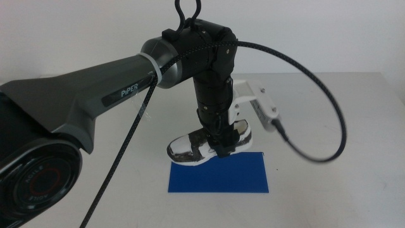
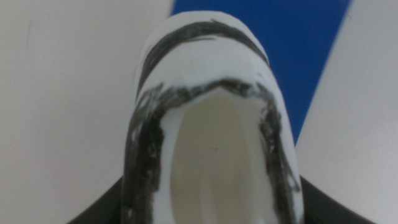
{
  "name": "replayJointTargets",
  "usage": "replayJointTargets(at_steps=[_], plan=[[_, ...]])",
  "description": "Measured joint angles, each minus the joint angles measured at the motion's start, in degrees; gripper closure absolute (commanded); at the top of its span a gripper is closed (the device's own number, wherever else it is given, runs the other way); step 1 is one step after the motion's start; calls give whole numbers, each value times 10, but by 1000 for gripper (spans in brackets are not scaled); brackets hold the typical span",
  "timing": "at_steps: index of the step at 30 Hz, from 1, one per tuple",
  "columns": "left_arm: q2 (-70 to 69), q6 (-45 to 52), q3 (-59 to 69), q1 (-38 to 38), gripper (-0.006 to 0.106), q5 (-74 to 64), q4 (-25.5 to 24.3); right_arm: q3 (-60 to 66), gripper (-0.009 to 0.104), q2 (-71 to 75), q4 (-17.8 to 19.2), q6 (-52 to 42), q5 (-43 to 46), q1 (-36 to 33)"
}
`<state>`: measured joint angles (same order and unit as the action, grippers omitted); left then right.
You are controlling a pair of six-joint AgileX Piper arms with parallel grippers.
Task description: Use one arm to grab the shoe from the table and place it on the mat.
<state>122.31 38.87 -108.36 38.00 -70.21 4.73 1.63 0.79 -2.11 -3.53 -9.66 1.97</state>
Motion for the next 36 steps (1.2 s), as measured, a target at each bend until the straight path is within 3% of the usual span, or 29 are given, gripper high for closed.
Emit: replayJointTargets(at_steps=[6,10,15,23,36], plan=[[0,217,-1,0,89,0,27,0,29,0,0,0,0,0],[1,279,-1,0,89,0,46,0,29,0,0,0,0,0],[1,269,-1,0,89,0,67,0,29,0,0,0,0,0],[23,172,-2,0,89,1,60,0,29,0,0,0,0,0],[61,171,-2,0,89,2,58,0,29,0,0,0,0,0]])
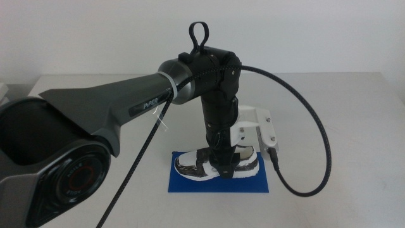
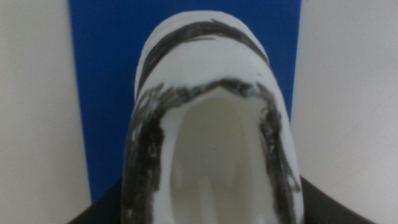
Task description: Use one arm to grab the shoe from the table and place it on the mat.
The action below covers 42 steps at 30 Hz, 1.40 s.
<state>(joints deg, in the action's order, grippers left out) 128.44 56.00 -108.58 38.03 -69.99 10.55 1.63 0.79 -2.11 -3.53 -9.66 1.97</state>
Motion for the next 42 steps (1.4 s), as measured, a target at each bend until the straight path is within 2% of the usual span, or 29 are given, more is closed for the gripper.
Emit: replayJointTargets(at_steps=[9,10,14,15,29,42], plan=[[19,22,0,0,88,2,3,0,29,0,0,0,0,0],[19,23,0,0,35,2,2,0,29,0,0,0,0,0],[19,23,0,0,10,2,3,0,29,0,0,0,0,0],[19,23,0,0,7,2,3,0,29,0,0,0,0,0],[16,1,-5,0,7,2,1,0,29,0,0,0,0,0],[-76,-41,-6,0,7,-1,-30,0,29,0,0,0,0,0]])
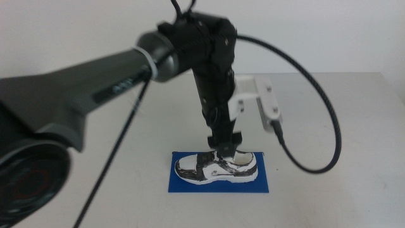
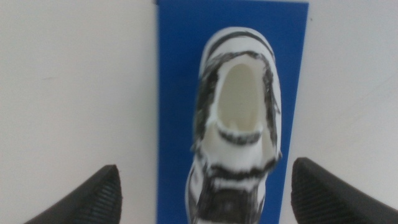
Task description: Use one arm to grab the shoe from the table and place it on the mat.
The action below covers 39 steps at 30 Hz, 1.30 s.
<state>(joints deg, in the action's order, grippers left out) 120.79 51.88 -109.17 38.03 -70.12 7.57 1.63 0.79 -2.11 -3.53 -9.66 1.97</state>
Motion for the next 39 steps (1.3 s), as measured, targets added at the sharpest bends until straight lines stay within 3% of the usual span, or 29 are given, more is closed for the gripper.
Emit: replayJointTargets(at_steps=[13,25,28,39], plan=[[-177,-185,0,-28,7,-12,-30,0,29,0,0,0,0,0],[-326,-209,24,-122,7,-17,-76,0,29,0,0,0,0,0],[-385,-221,88,-155,7,4,-82,0,29,0,0,0,0,0],[-681,-225,456,-303,7,308,-88,0,29,0,0,0,0,0]])
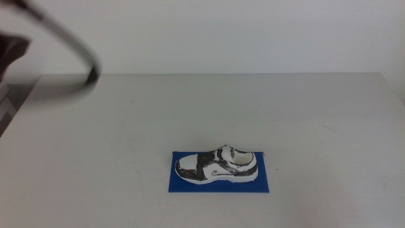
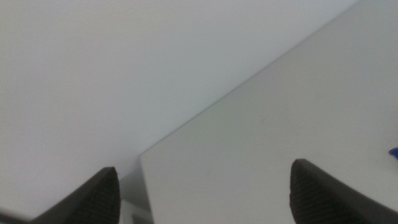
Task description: Use one arm to grab the shoe from the table and place it on the mat.
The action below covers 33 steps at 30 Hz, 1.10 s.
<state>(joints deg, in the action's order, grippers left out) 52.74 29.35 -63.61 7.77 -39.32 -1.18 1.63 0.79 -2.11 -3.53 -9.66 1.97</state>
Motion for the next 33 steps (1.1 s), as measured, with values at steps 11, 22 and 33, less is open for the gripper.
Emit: replayJointTargets(at_steps=[11,22,33], plan=[[-216,-66,196,-33,7,44,0,0,29,0,0,0,0,0],[-347,-185,447,-33,7,219,-16,0,29,0,0,0,0,0],[-526,-272,623,-65,7,271,-19,0,29,0,0,0,0,0]])
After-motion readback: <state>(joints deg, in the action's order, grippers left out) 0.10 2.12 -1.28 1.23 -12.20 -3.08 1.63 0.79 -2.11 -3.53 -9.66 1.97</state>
